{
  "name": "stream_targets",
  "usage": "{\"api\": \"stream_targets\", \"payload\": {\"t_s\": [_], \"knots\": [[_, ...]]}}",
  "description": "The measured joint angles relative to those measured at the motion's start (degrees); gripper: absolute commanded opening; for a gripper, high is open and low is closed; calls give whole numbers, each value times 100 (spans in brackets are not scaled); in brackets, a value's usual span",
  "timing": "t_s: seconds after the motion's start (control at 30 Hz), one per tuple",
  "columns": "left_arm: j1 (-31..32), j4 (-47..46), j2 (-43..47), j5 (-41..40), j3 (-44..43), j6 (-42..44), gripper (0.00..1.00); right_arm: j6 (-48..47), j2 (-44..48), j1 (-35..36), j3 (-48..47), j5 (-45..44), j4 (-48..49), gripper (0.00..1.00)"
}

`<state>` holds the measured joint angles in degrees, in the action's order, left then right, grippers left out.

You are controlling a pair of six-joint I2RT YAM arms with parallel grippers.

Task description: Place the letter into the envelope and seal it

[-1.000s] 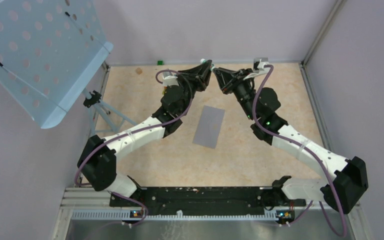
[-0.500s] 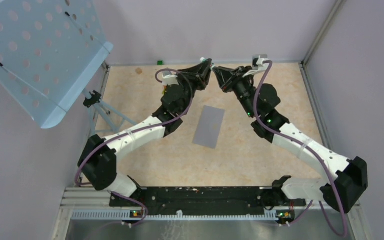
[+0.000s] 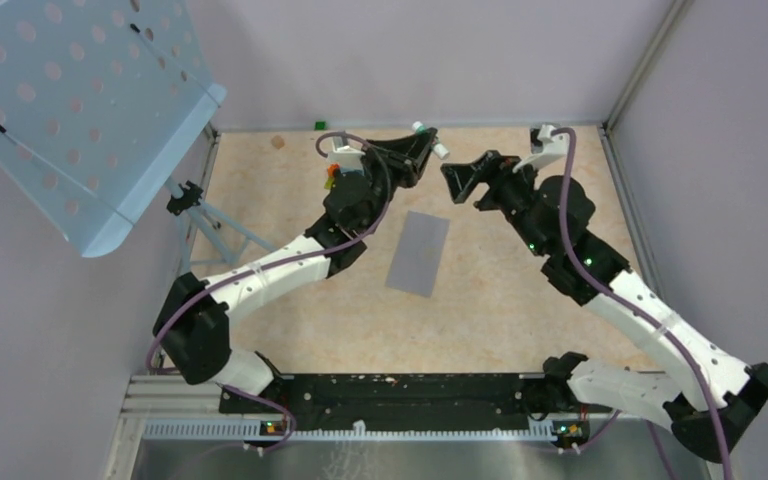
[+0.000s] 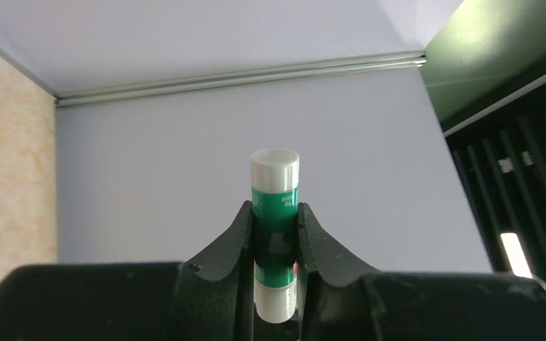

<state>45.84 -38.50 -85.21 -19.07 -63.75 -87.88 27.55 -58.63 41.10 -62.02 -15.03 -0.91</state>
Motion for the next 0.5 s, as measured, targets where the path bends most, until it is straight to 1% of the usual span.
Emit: {"api": "stream_targets", "payload": {"t_s": [0.17, 0.33, 0.37, 0.5], "knots": [[-184, 697, 164, 275, 0, 800, 0, 122, 610, 0, -83, -146, -984, 84], [-389, 1639, 428, 662, 0, 2118, 2, 177, 883, 0, -190, -249, -1744, 85], [-424, 1902, 490, 789, -2, 2507, 3, 195, 896, 0, -205, -264, -1893, 85], [-457, 2872, 605, 1088, -22, 3598, 3, 225, 752, -2, -293, -225, -2378, 85]]}}
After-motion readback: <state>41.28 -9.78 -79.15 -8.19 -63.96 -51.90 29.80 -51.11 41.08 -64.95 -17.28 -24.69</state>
